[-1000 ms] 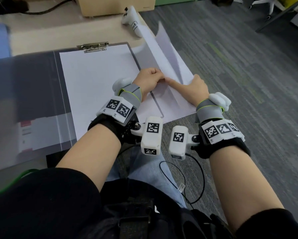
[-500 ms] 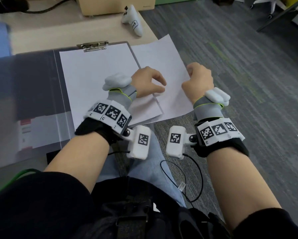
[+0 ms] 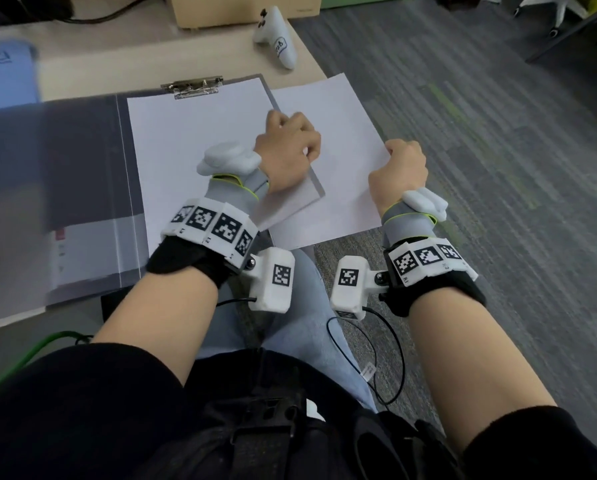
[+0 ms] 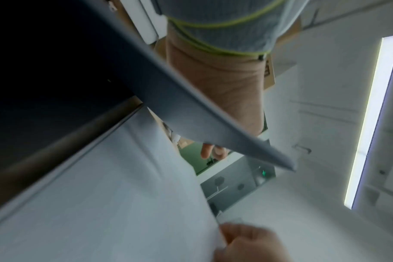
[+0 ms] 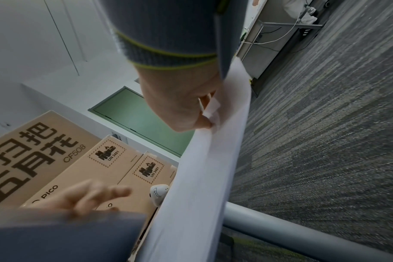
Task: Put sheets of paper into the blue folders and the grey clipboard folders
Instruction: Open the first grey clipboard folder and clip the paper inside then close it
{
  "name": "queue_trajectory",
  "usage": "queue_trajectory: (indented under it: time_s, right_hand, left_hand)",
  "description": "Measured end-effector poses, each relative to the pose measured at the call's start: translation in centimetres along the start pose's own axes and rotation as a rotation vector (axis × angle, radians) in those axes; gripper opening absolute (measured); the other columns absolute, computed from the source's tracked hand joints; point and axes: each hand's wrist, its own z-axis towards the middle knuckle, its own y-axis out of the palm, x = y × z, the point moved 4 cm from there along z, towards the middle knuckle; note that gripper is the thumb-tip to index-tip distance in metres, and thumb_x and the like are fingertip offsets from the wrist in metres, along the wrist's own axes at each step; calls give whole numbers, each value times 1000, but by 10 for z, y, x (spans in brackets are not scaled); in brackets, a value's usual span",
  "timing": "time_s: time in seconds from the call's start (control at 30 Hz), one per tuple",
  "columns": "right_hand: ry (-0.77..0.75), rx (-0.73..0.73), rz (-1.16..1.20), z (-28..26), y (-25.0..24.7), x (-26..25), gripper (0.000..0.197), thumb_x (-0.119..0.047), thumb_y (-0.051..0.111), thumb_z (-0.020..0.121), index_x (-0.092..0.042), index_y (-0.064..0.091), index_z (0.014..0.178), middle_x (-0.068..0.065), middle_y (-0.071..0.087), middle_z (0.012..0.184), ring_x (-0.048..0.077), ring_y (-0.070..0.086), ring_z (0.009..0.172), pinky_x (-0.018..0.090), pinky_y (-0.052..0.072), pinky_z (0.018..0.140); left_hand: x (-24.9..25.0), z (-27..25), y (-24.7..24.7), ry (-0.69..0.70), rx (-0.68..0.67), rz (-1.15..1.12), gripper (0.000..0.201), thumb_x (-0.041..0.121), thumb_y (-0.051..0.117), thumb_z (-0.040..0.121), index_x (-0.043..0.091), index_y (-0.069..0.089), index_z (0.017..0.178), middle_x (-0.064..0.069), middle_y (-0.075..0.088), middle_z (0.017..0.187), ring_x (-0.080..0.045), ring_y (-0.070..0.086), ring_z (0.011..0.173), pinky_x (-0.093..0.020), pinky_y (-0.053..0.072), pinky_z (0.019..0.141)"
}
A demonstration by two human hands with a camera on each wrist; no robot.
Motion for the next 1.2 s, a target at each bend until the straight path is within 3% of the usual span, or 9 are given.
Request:
queue_trajectory:
  time_s: [0.1,0.3,0.5,0.63,0.8,0.9,1.0,1.1,1.2]
  right_hand:
    - [6,-7,9,1,3,4,39,3,48,84,-5,54,121,15,45,130,34,47,116,32,35,81]
    - [-15,36,58,3,4,5,41,3,48,82,-6,54,121,14,45,129,33,48,115,31,36,82]
    - [-8,43,52,-1,7,7,45,2,47,81,-8,52,124,13,45,131,33,44,118,38,40,89]
    - [-6,43,22,-3,5,8,47,3,46,81,-9,49,127,13,44,132,32,41,119,40,39,92]
    - [-44,69,102,-3,2,8,50,6,44,78,-9,51,125,12,49,128,30,42,117,33,36,88]
    - [-65,83,177,-4,-2,4,52,9,42,77,-12,56,122,8,52,124,24,48,114,22,30,76]
    - [-141,77,181,-9,-7,-7,50,7,42,78,-15,63,117,5,56,120,21,55,108,22,31,71]
    - [-202,40,172,-12,-11,-20,42,2,46,79,-16,68,110,6,59,118,25,59,103,27,41,73]
    - [-182,-37,232,-16,-10,-29,33,-7,54,77,-24,72,99,4,64,114,26,63,100,37,52,84]
  left_hand:
    - [-5,1,-23,59,144,-121,52,9,16,63,0,61,89,-1,48,110,-23,23,101,-21,20,83]
    - [-18,-3,-30,18,187,-174,39,-15,25,71,-4,58,88,3,42,105,-20,23,102,-17,16,71]
    - [-17,-5,-17,11,115,-145,43,0,19,69,1,59,88,2,42,105,-20,22,102,-17,18,82]
    - [-15,-4,3,-61,-18,-55,34,-6,28,81,11,57,86,-7,50,120,-32,29,120,-32,27,100]
    - [-18,0,26,-127,-94,98,28,10,44,91,8,64,110,-11,46,131,-28,33,126,-36,33,99]
    - [-21,5,29,-163,-99,-14,25,9,47,87,19,67,99,-6,47,126,-28,30,126,-31,30,102]
    - [-25,10,29,-202,-104,-171,21,17,52,86,28,67,94,-3,56,106,-26,39,119,-31,33,105]
    - [-20,9,28,-236,-44,-660,17,25,62,85,14,69,95,-4,64,95,-19,60,100,-30,48,100]
    - [-9,11,28,-228,-13,-908,24,23,57,93,3,66,103,-4,65,90,-13,61,86,-21,55,87]
